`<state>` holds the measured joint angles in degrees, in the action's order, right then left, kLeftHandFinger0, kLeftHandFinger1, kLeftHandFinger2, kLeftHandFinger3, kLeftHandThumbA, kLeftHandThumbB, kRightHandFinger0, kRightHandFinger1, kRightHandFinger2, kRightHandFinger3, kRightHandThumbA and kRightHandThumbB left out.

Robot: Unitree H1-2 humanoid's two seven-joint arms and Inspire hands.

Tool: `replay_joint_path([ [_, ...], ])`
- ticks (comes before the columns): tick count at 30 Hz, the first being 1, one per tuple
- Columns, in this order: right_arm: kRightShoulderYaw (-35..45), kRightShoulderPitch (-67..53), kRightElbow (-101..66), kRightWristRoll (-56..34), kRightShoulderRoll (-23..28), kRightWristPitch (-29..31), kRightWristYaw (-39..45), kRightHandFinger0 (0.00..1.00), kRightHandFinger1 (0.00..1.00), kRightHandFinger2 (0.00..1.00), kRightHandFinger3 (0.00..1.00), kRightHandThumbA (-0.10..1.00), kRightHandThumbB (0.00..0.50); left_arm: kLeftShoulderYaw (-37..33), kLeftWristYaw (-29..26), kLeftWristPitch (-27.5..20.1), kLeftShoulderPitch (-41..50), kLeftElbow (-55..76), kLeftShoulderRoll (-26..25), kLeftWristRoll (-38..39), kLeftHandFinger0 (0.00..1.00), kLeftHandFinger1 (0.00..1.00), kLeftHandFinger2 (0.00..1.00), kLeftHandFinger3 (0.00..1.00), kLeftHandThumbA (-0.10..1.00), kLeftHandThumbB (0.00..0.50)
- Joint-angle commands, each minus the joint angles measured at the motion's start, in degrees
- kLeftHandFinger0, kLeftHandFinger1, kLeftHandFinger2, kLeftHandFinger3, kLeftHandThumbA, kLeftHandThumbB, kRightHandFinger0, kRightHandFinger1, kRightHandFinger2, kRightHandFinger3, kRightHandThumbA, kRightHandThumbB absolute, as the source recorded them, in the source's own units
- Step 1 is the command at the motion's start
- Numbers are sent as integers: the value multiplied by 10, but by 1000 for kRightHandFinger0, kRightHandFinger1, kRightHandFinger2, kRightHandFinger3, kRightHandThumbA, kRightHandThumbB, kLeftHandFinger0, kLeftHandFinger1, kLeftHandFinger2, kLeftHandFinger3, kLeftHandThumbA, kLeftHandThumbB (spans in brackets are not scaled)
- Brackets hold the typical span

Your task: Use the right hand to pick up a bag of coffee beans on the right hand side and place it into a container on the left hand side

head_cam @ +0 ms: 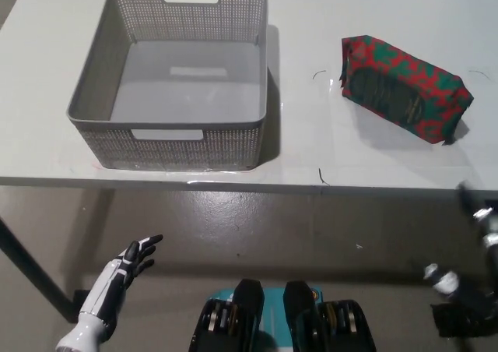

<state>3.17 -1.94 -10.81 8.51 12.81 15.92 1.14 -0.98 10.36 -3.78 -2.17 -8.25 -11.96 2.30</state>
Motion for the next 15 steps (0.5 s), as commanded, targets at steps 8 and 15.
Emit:
replay_joint_path([
  [8, 36, 197, -102, 97, 145, -177, 61, 1000, 1000, 1000, 1000, 1000, 394, 2, 15, -32, -11, 10, -9, 5, 1000, 1000, 1000, 1000, 1000, 354],
  [15, -49, 457, -31, 206, 272, -337, 204, 1000, 1000, 1000, 1000, 961, 500, 1, 20, -42, -13, 5, -14, 4, 1000, 1000, 1000, 1000, 1000, 333],
])
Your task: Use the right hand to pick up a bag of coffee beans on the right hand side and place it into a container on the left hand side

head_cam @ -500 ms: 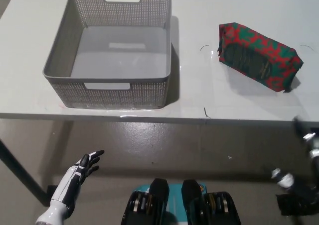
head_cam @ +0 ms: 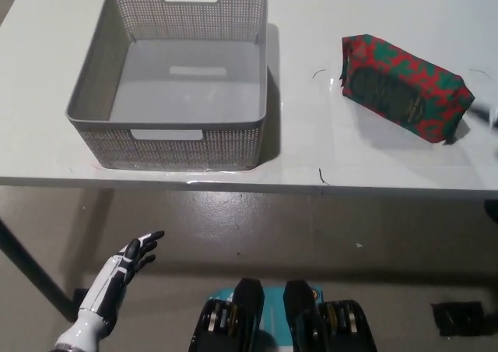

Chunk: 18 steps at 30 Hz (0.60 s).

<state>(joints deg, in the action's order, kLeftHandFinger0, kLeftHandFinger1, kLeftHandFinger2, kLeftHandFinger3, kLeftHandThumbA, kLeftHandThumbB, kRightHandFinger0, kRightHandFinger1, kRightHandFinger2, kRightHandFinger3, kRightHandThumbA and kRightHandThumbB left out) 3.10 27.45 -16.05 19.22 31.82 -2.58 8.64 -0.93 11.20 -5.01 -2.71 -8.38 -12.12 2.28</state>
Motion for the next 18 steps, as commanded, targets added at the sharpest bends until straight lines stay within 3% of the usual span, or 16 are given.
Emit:
replay_joint_path([
  [1, -59, 187, 33, 101, 89, -162, 141, 1000, 1000, 1000, 1000, 945, 500, 1, 12, -30, -8, 6, -13, 4, 1000, 1000, 1000, 1000, 1000, 333],
  [4, -113, 308, 134, 112, 97, -183, 194, 1000, 1000, 1000, 1000, 839, 500, -1, 8, -20, 15, 18, -6, 4, 1000, 1000, 1000, 1000, 1000, 316],
  [6, -142, 352, 180, 123, 90, -195, 216, 1000, 1000, 1000, 1000, 832, 500, -2, 7, -21, 33, 24, -2, 4, 1000, 1000, 1000, 1000, 1000, 310],
  [12, -218, 473, 340, 144, 61, -178, 255, 1000, 1000, 1000, 1000, 934, 500, -4, 9, -34, 41, 17, -1, 2, 1000, 1000, 1000, 1000, 1000, 295],
  [16, -257, 558, 469, 139, 19, -175, 276, 1000, 1000, 1000, 1000, 891, 500, -6, 10, -36, 43, 18, -1, 0, 1000, 1000, 1000, 1000, 1000, 284],
  [18, -284, 595, 545, 153, -7, -169, 270, 1000, 1000, 1000, 1000, 929, 500, -6, 8, -36, 42, 16, -2, -4, 1000, 1000, 1000, 1000, 1000, 291],
])
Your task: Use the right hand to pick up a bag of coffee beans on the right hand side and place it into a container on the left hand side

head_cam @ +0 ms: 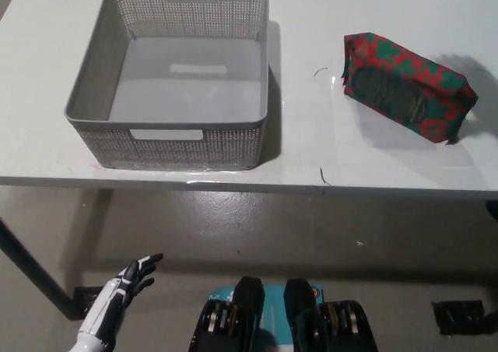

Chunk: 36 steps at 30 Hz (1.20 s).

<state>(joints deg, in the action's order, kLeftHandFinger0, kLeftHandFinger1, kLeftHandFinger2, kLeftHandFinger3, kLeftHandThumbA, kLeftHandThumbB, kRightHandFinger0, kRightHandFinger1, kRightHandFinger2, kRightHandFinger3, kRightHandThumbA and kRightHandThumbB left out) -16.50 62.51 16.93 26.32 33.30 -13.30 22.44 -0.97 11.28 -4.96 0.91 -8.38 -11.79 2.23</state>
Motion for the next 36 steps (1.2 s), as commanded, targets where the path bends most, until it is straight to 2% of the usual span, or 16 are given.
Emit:
replay_joint_path([
  [1, -99, 256, 244, 87, -30, -60, 127, 1000, 1000, 1000, 1000, 953, 500, -5, 8, -33, 7, 18, -5, -2, 1000, 1000, 1000, 1000, 1000, 291],
  [2, -105, 277, 299, 83, -51, -65, 124, 1000, 1000, 1000, 1000, 956, 500, -6, 8, -35, 7, 17, -5, -3, 1000, 1000, 1000, 1000, 1000, 290],
  [4, -117, 303, 367, 82, -73, -63, 117, 1000, 1000, 1000, 1000, 896, 500, -7, 4, -31, 7, 21, -2, -7, 1000, 1000, 1000, 1000, 1000, 286],
  [8, -145, 332, 459, 88, -106, -57, 101, 1000, 1000, 1000, 1000, 877, 500, -7, 6, -30, 7, 23, -2, -5, 1000, 1000, 1000, 1000, 1000, 282],
  [11, -162, 349, 529, 81, -131, -50, 93, 1000, 1000, 1000, 1000, 818, 500, -9, 6, -25, 8, 26, -1, -7, 1000, 1000, 1000, 1000, 1000, 285],
  [14, -171, 352, 568, 71, -146, -44, 93, 1000, 1000, 1000, 1000, 832, 500, -9, 7, -23, 7, 27, -3, -7, 1000, 1000, 1000, 1000, 1000, 287],
  [20, -196, 346, 613, 73, -159, -18, 89, 1000, 1000, 1000, 1000, 865, 500, -8, 10, -26, 4, 24, -2, -1, 1000, 1000, 1000, 1000, 1000, 283],
  [23, -210, 342, 625, 78, -161, -11, 86, 1000, 1000, 1000, 1000, 928, 500, -8, 7, -29, 6, 24, -1, -5, 1000, 1000, 1000, 1000, 1000, 264],
  [26, -213, 339, 630, 77, -159, -13, 91, 1000, 1000, 1000, 1000, 959, 500, -7, 7, -31, 6, 24, -1, -6, 1000, 1000, 1000, 1000, 1000, 283],
  [36, -218, 312, 630, 78, -148, 32, 101, 1000, 1000, 1000, 1000, 1000, 500, -7, 6, -28, 9, 26, -2, -5, 1000, 1000, 1000, 1000, 1000, 288],
])
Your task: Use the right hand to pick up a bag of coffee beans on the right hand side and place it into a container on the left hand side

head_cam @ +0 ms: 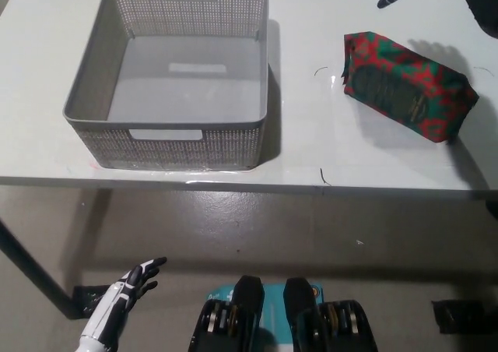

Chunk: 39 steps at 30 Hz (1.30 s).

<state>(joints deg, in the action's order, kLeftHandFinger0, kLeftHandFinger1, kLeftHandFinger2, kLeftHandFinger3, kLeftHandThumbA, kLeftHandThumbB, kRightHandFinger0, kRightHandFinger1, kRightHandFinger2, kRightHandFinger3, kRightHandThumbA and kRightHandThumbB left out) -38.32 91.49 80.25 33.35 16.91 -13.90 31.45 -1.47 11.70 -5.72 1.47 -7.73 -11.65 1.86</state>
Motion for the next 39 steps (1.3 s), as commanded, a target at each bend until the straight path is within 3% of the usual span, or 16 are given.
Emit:
replay_joint_path([
  [1, 3, 21, -2, 5, 17, 38, 12, 1000, 1000, 1000, 1000, 984, 500, -3, 3, -22, 1, 18, -3, -2, 1000, 1000, 1000, 1000, 1000, 283],
  [6, -12, 5, 7, 20, 10, 37, 27, 1000, 1000, 1000, 1000, 1000, 500, -2, 5, -25, 1, 16, -3, 3, 1000, 1000, 1000, 1000, 1000, 289],
  [10, 8, -19, 7, 2, 3, 17, -10, 1000, 1000, 1000, 1000, 933, 500, -2, 6, -26, 0, 15, -4, 2, 1000, 1000, 1000, 1000, 1000, 288],
  [13, 14, -30, 8, -4, 1, 20, -3, 1000, 1000, 1000, 1000, 946, 500, -2, 5, -25, 0, 16, -3, 2, 1000, 1000, 1000, 1000, 1000, 292],
  [18, 44, -52, 15, -19, -10, -3, -2, 1000, 1000, 1000, 1000, 871, 500, -1, 6, -31, -2, 15, -5, 1, 1000, 1000, 1000, 1000, 1000, 286],
  [22, 24, -71, 14, 4, -14, 21, -10, 1000, 1000, 1000, 1000, 924, 500, 0, 7, -34, -5, 11, -6, 4, 1000, 1000, 1000, 1000, 1000, 282],
  [33, 39, -122, 22, -7, -29, 24, -36, 1000, 1000, 1000, 1000, 842, 500, -2, 8, -41, -10, 9, -8, 0, 1000, 1000, 1000, 1000, 1000, 307],
  [39, 2, -147, 27, 26, -47, 25, -71, 1000, 1000, 1000, 1000, 922, 500, 1, 3, -38, -5, 20, -11, -5, 1000, 1000, 1000, 1000, 1000, 308],
])
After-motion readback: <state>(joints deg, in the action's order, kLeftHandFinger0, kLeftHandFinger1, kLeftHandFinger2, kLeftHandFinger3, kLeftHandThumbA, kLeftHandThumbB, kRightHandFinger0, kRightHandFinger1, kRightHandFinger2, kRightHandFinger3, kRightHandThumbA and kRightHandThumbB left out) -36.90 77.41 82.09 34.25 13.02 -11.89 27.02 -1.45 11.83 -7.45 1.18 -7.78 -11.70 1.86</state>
